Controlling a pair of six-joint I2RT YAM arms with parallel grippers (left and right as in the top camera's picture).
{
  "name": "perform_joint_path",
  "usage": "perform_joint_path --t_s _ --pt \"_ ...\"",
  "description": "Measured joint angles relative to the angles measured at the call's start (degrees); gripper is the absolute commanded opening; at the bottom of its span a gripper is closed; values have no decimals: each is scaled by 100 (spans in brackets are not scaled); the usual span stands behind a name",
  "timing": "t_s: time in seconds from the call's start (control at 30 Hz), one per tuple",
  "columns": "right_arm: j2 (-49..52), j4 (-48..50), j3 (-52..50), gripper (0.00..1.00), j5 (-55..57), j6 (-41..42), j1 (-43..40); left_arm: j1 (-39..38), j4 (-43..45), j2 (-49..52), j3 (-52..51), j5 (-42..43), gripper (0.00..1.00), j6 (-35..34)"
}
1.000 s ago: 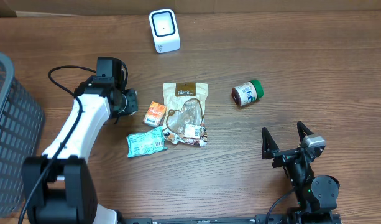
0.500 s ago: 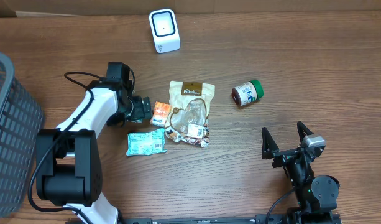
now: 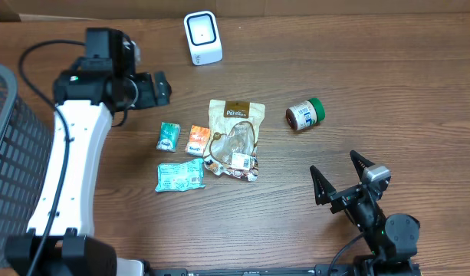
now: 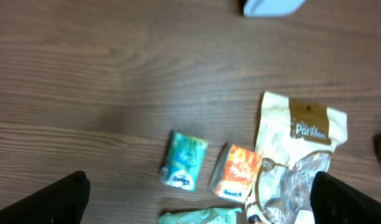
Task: Scan the item barcode
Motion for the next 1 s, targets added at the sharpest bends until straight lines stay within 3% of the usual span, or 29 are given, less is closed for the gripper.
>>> perform_joint_path --t_s 0.27,0.57,0.73,0.9,1.0 --pt "1746 -1572 2376 100 -221 -2 0 299 -249 -98 37 -101 100 37" --pt "5213 -4089 5313 100 -278 -7 0 1641 -260 -234 37 208 100 459" --pt "6662 -4481 6144 100 -452 44 0 1934 -286 -243 37 247 100 492" --pt "7604 -4221 6210 96 -988 122 0 1928 -291 -243 37 317 100 492" --pt "8024 -4094 6210 100 -1141 398 0 1930 -289 -243 35 334 100 494"
